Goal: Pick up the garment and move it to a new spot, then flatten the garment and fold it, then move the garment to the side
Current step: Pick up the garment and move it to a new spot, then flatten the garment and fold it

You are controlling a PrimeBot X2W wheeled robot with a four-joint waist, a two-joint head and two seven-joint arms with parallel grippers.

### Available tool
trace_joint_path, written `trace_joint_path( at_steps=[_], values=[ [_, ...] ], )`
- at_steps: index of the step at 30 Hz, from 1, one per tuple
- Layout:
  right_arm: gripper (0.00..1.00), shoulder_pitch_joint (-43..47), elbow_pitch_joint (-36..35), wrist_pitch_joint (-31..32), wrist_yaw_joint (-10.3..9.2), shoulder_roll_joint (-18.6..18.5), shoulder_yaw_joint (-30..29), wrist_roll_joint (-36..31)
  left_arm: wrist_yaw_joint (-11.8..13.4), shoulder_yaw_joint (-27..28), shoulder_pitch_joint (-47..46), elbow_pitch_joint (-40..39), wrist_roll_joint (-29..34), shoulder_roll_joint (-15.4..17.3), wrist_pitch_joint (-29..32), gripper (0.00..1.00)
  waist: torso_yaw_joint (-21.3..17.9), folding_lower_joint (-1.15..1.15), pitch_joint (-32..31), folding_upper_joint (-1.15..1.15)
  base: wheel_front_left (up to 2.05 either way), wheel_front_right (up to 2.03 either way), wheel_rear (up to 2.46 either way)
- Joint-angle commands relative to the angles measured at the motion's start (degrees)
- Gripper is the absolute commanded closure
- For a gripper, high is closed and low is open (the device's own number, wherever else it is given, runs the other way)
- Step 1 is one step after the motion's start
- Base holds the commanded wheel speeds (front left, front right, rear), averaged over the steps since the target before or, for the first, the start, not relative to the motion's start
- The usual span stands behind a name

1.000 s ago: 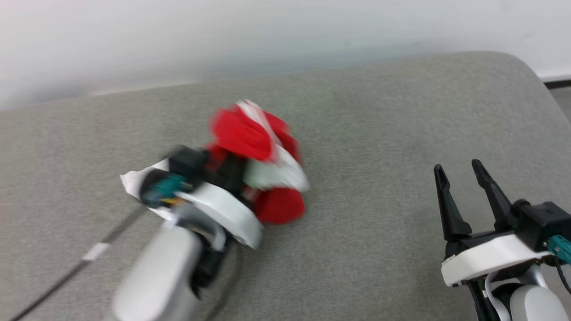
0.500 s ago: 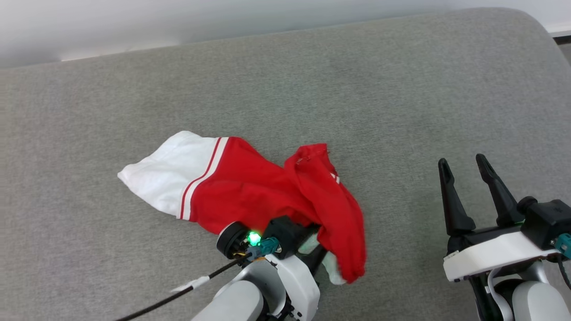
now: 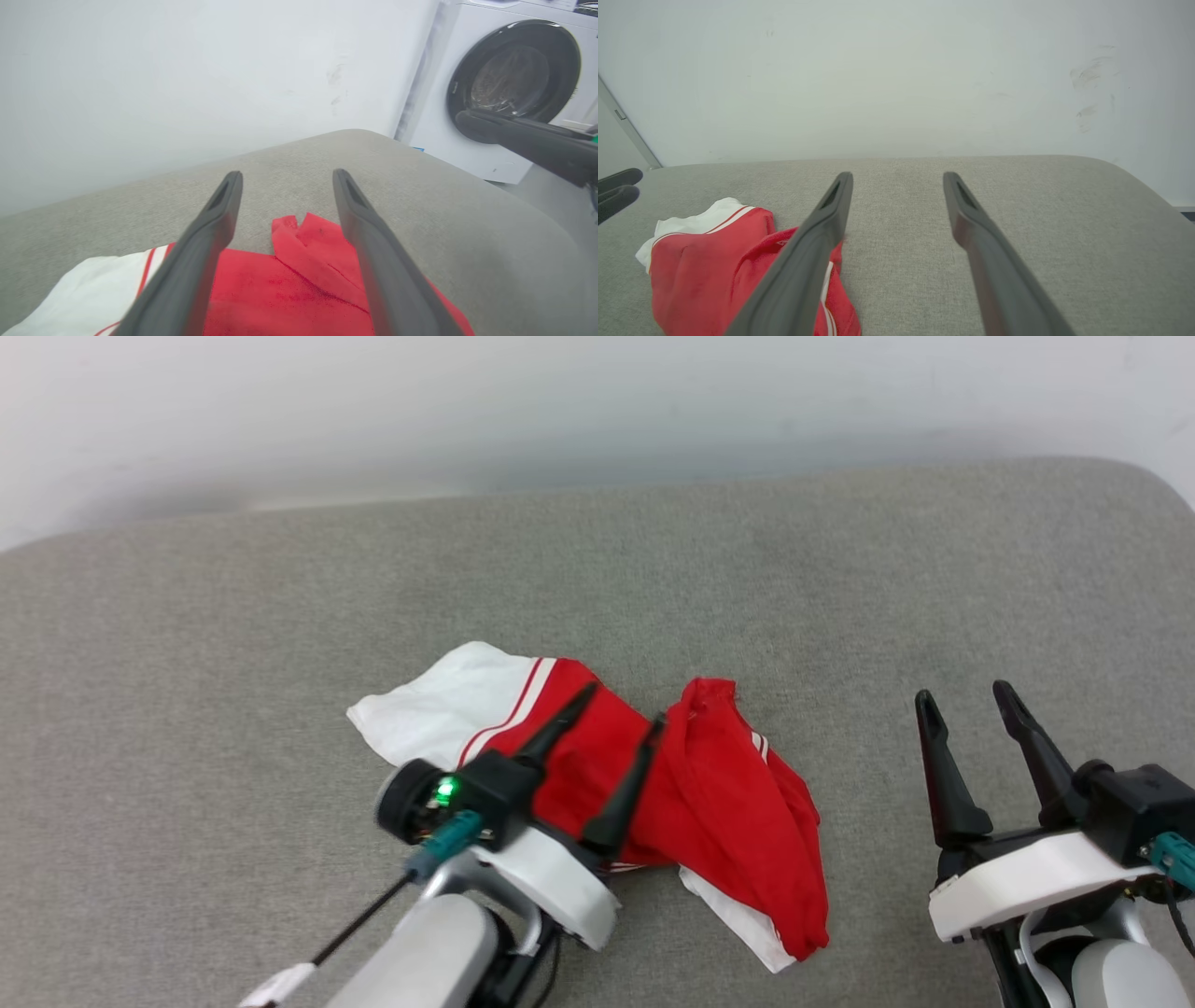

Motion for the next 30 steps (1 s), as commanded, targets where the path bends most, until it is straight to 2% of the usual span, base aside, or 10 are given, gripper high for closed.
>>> trace_joint_path(
  at_steps=[1,7,12,19,30],
  values=[
    [0.00,1.04,-0.16,0.34,-0.02,0.11,-0.15,-0.14,1.28,1.82,1.60,-0.64,-0.87,0.69,-0.52,0.00,1.30,0.00,-2.10,0.00,0.00,0.00,0.00],
    [0.00,3.63,-0.97,1.42,-0.02,0.12,-0.71,-0.30,6.48,10.11,6.67,-2.25,-3.57,3.01,-1.50,0.00,2.48,0.00,-5.02,0.00,0.00,0.00,0.00],
    [0.00,6.32,-1.27,2.53,-0.02,0.11,-1.53,-0.44,9.52,15.99,12.08,-3.03,-4.08,5.81,-1.82,0.00,3.43,0.00,-7.33,0.00,0.00,0.00,0.00],
    [0.00,8.98,-2.30,4.19,-0.02,0.11,-1.83,-0.65,10.41,19.46,17.82,-4.68,-3.43,9.01,-1.83,0.00,3.96,0.00,-8.80,0.00,0.00,0.00,0.00],
    [0.00,9.29,-3.27,5.35,-0.02,0.11,-2.01,-0.67,9.36,19.26,17.34,-5.05,-3.66,8.72,-1.85,0.00,4.61,0.00,-8.53,0.00,0.00,0.00,0.00]
  ],
)
